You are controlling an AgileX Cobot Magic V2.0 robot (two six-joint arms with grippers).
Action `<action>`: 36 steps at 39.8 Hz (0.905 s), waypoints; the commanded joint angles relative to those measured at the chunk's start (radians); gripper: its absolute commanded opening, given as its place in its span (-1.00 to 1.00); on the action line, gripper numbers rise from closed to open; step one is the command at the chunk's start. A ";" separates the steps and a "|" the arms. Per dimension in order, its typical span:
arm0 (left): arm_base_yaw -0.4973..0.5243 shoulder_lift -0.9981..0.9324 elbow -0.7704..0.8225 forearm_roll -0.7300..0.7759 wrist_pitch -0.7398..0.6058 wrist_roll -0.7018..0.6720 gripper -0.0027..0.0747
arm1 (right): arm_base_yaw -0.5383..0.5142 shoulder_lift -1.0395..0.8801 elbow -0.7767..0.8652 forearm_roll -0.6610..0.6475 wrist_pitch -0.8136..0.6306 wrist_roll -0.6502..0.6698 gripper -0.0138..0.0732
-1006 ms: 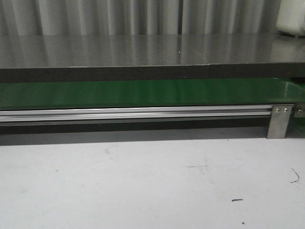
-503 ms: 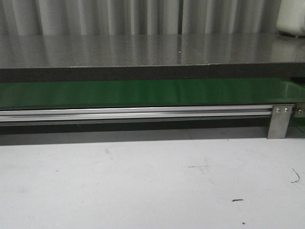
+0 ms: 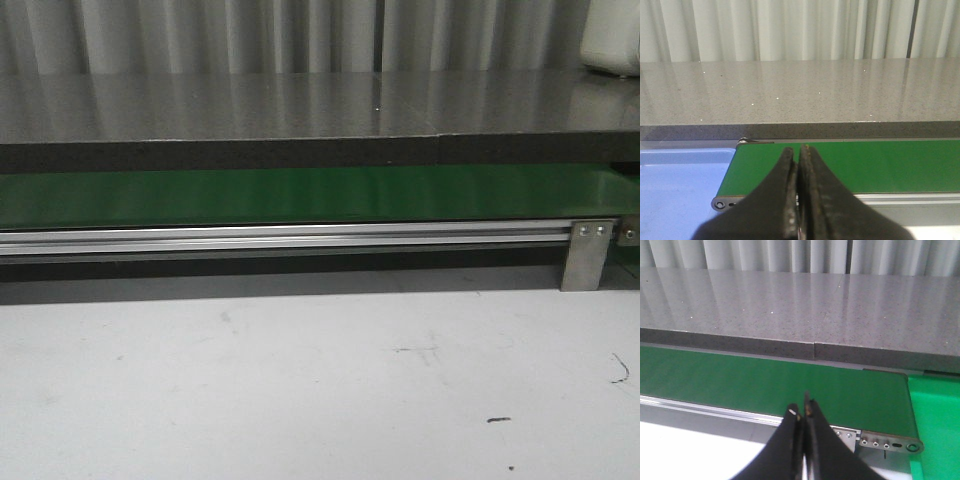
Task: Move button from left to right
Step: 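Lift the button with the right gripper and carry it to the green tray, then lower the button into the green tray, open the right gripper, withdraw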
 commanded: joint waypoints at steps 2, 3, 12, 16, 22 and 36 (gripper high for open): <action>-0.003 0.011 -0.024 -0.010 -0.083 -0.001 -0.99 | 0.003 0.002 -0.028 -0.009 -0.084 -0.012 -0.84; -0.003 0.011 -0.024 -0.012 -0.083 -0.001 -0.99 | 0.003 0.002 -0.028 -0.009 -0.084 -0.012 -0.84; -0.037 -0.051 0.068 0.008 -0.105 -0.105 -0.99 | 0.003 0.002 -0.028 -0.009 -0.084 -0.012 -0.84; -0.075 -0.094 0.139 0.025 -0.140 -0.122 -0.99 | 0.003 0.003 -0.028 -0.009 -0.084 -0.012 -0.84; -0.099 -0.094 0.262 0.026 -0.255 -0.133 -0.99 | 0.003 0.003 -0.026 -0.009 -0.080 -0.012 -0.84; -0.099 -0.092 0.361 0.015 -0.317 -0.133 -0.99 | 0.003 0.003 -0.026 -0.009 -0.080 -0.012 -0.84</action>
